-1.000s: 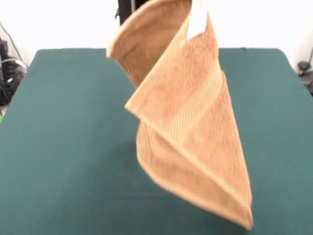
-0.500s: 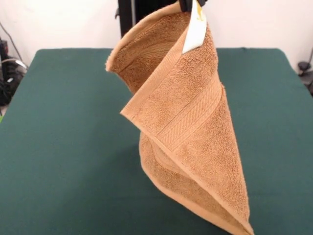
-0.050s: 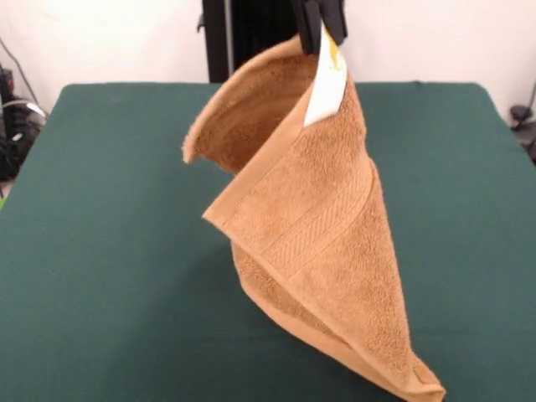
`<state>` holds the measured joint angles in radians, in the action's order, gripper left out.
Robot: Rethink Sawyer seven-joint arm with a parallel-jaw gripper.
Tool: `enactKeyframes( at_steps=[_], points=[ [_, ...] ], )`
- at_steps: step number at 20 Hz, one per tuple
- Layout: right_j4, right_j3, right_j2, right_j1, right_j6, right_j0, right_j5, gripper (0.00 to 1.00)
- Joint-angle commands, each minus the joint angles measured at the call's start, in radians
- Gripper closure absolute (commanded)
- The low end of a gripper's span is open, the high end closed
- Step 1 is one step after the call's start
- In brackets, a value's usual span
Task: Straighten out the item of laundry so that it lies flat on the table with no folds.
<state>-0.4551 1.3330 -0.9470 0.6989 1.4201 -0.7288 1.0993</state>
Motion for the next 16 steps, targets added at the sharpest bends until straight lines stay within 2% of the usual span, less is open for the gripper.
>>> enactKeyframes(
  at_steps=[1, 7, 11, 16],
  points=[
    [-0.055, 0.199, 0.001, -0.043, -0.086, 0.033, -0.162, 1.00],
    [-0.132, 0.289, 0.079, -0.010, 0.085, 0.070, -0.373, 1.00],
    [-0.182, 0.333, 0.169, 0.029, 0.243, 0.134, -0.505, 1.00],
    [-0.328, 0.335, 0.432, 0.103, 0.504, 0.347, -0.709, 1.00]
  ],
)
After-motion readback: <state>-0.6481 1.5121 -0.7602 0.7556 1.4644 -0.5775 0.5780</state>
